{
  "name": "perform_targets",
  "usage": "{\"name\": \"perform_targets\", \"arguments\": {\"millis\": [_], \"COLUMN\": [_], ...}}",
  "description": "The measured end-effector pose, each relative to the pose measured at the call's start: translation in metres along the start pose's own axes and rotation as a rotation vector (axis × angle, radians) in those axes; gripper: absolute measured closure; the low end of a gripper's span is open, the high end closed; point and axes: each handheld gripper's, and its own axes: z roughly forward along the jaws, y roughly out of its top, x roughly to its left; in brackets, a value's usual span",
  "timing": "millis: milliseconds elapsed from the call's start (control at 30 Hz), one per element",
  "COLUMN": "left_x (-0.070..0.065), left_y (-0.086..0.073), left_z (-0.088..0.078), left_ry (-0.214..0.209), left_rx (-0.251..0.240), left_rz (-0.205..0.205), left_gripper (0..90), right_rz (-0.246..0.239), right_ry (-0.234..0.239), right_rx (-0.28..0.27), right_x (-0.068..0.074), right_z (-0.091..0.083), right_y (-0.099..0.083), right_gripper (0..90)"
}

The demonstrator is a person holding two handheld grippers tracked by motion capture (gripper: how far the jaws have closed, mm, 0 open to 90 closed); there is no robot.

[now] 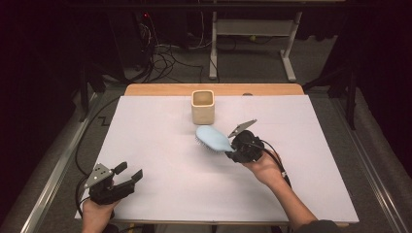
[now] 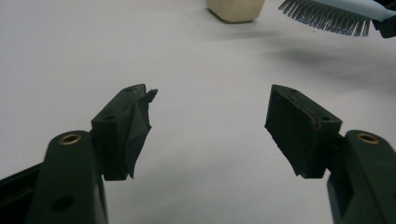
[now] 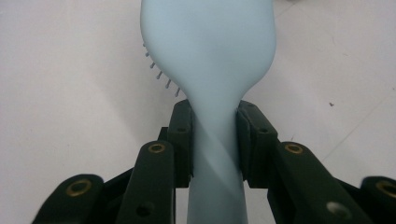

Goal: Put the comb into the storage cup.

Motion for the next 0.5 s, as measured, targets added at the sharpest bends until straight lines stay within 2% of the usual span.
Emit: {"name": "perform_targets", "arguments": {"millis": [500], "left_x": [-0.004], "left_y": [0.001], "left_z": [0.000], "left_ry": [-0.007], "left_rx": [-0.013], "left_rz": [0.007], "left_gripper": [31.3], "right_rz": [0.040], "right_ry": [0.004], "right_rx": [-0.026], "right_x": [0.000], "right_z": [-0.011], "right_y": [-0.022], "right_gripper": [70.8]}}
